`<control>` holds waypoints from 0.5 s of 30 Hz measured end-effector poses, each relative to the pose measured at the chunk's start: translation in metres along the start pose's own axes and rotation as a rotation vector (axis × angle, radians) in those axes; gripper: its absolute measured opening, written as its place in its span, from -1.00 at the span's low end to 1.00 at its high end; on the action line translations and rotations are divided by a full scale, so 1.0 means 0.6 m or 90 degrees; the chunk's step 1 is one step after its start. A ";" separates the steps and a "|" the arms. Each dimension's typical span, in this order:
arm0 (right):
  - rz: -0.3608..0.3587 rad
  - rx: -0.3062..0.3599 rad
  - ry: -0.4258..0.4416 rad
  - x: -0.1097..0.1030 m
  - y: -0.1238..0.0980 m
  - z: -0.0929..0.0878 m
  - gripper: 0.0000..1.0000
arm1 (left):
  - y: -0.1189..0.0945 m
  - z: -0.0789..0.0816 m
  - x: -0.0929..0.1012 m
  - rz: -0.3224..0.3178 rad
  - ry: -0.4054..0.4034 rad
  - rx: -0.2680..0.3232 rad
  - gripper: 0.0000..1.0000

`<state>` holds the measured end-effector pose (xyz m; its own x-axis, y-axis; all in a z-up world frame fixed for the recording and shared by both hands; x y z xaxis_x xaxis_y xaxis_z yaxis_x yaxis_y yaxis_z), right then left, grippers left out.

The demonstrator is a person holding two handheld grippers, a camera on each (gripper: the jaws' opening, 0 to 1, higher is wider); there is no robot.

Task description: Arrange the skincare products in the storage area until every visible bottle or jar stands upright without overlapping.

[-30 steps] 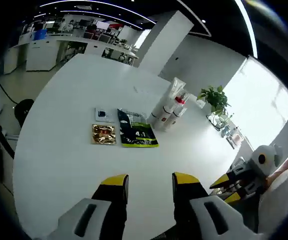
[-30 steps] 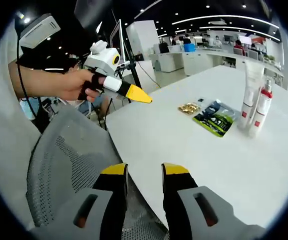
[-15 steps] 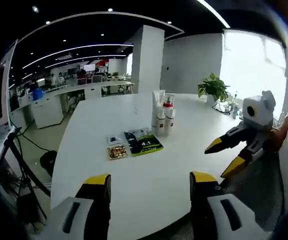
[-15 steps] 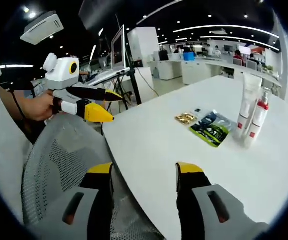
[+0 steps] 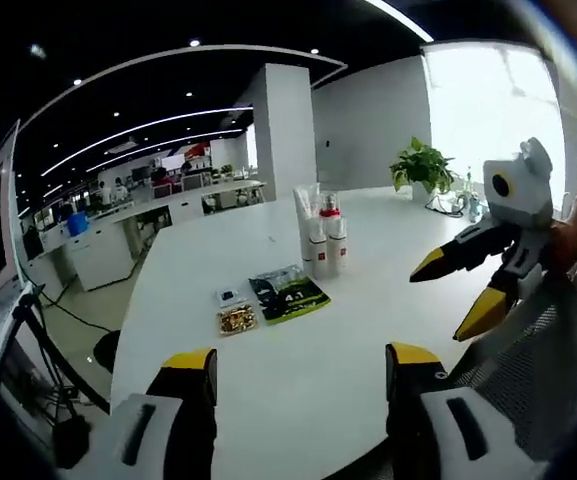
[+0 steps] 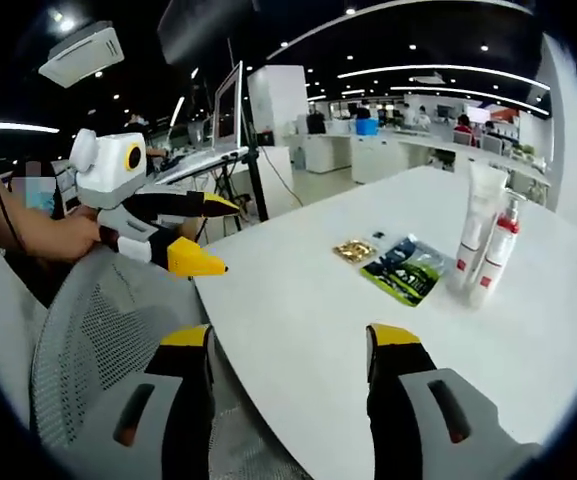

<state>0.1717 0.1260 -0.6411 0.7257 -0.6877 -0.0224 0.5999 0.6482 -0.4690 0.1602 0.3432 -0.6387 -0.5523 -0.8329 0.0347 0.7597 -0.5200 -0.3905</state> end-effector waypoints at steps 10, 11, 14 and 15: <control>-0.072 0.101 0.036 0.016 -0.011 0.028 0.76 | -0.007 0.009 -0.010 0.018 -0.020 0.051 0.77; -0.071 0.114 0.060 0.016 -0.013 0.033 0.80 | -0.009 0.011 -0.007 0.008 -0.047 0.065 0.80; -0.094 0.178 0.059 0.023 -0.025 0.052 0.96 | -0.014 0.015 -0.012 0.011 -0.064 0.082 0.99; -0.101 0.190 0.055 0.023 -0.029 0.056 0.97 | -0.015 0.018 -0.013 0.015 -0.063 0.089 0.97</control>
<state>0.1828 0.1163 -0.6034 0.5921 -0.8043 -0.0500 0.7841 0.5894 -0.1944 0.1613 0.3524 -0.6252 -0.5031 -0.8559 0.1199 0.8161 -0.5161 -0.2601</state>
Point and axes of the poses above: the point that each gripper's makers call its tool centre point, and the gripper's own axes: y roughly forward along the fingers, x roughly to its right, z roughly out of its top, the point moved 8 cm from there along -y, roughly backward along the fingers, and after that the axes turned 10 degrees about -z, right-handed, at the moved point
